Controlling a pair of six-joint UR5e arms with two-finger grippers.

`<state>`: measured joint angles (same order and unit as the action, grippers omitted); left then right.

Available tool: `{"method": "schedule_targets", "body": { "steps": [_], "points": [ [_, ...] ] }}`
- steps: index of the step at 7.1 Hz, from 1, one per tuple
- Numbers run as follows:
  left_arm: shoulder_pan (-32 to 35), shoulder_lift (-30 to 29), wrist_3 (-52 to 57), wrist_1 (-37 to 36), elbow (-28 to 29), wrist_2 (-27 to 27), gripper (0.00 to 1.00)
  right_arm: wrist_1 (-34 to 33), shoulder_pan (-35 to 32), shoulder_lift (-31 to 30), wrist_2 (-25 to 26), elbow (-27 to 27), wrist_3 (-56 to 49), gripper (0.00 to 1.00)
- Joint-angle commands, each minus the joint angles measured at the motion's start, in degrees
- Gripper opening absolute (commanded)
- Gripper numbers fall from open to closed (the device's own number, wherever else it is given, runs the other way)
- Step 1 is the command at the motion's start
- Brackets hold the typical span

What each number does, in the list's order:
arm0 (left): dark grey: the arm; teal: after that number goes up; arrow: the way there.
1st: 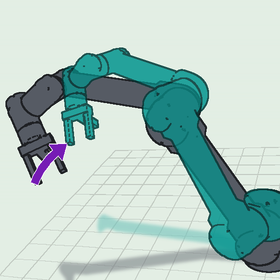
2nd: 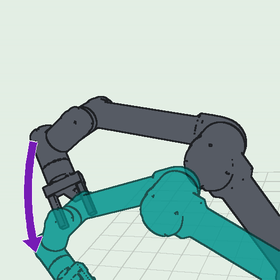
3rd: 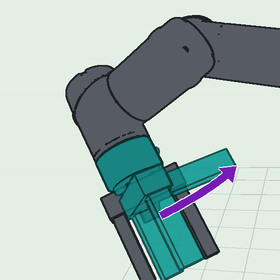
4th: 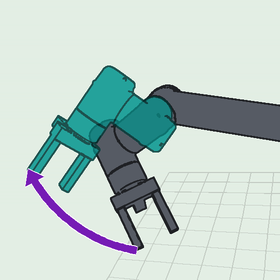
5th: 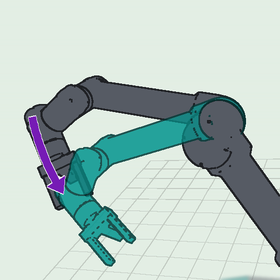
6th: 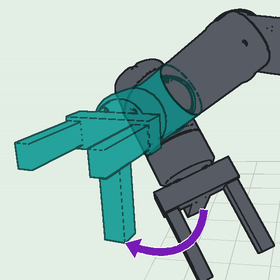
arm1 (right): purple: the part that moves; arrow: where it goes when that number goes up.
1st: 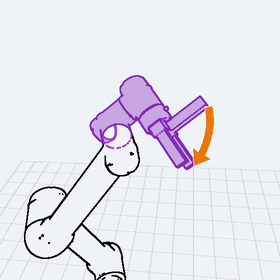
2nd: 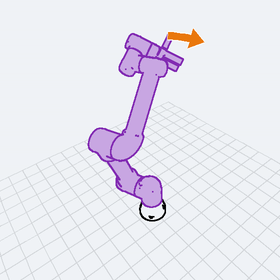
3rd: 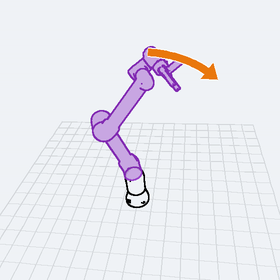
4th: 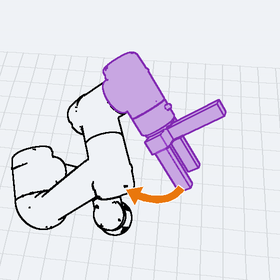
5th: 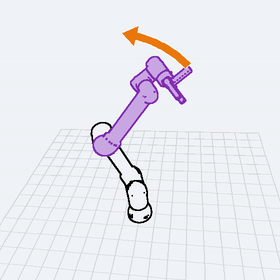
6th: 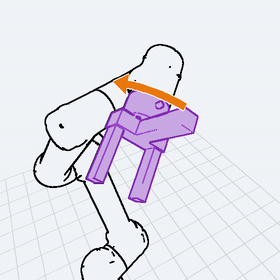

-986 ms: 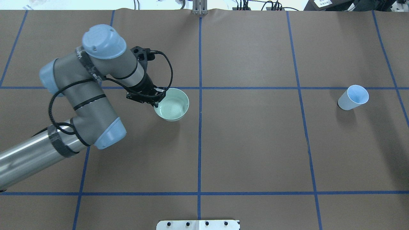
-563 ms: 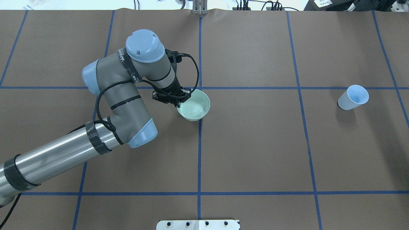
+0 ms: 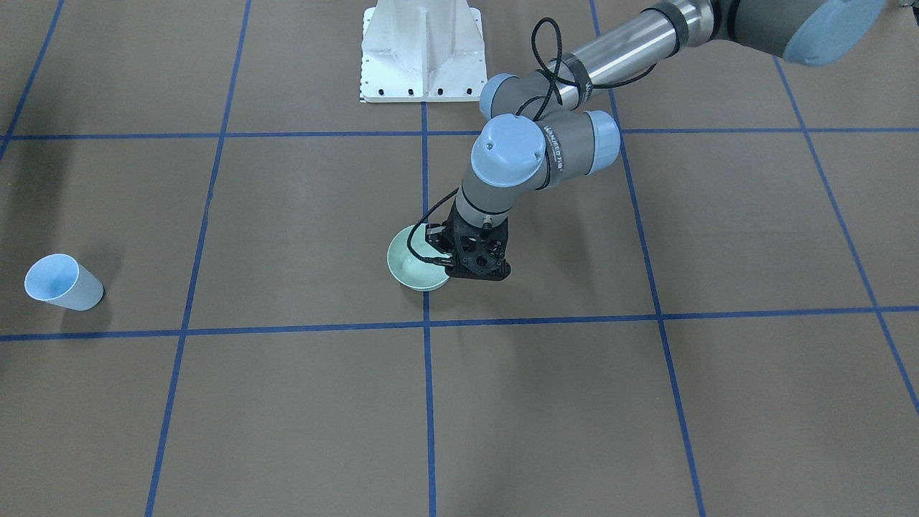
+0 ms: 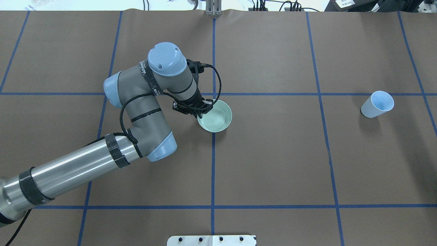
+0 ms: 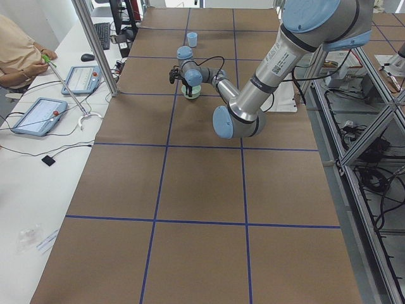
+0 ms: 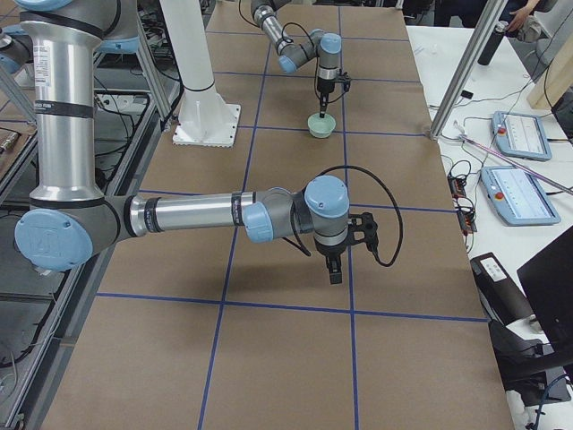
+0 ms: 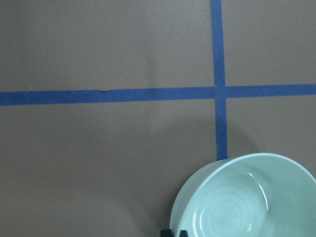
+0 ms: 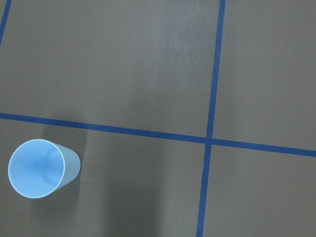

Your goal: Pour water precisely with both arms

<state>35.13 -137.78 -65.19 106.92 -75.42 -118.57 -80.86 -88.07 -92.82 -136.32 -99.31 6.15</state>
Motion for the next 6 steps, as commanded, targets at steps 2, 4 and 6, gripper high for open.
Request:
{"method": "schedule_targets", "body": {
  "steps": [2, 4, 6],
  "points": [
    [1.76, 0.15, -0.82, -0.83, -2.27, 0.01, 1.0, 0.0, 0.0, 0.01, 0.0, -0.26, 0.52, 1.0],
    [6.34, 4.07, 3.2, -6.68, -10.14, -0.26, 1.0, 0.0, 1.05, 0.01, 0.09, -1.83, 4.54, 1.0],
    [10.37, 13.28, 16.26, -16.45, -22.61, -0.34, 1.0, 0.0, 3.24, 0.01, 0.35, -4.83, 10.96, 1.0]
  ]
}}
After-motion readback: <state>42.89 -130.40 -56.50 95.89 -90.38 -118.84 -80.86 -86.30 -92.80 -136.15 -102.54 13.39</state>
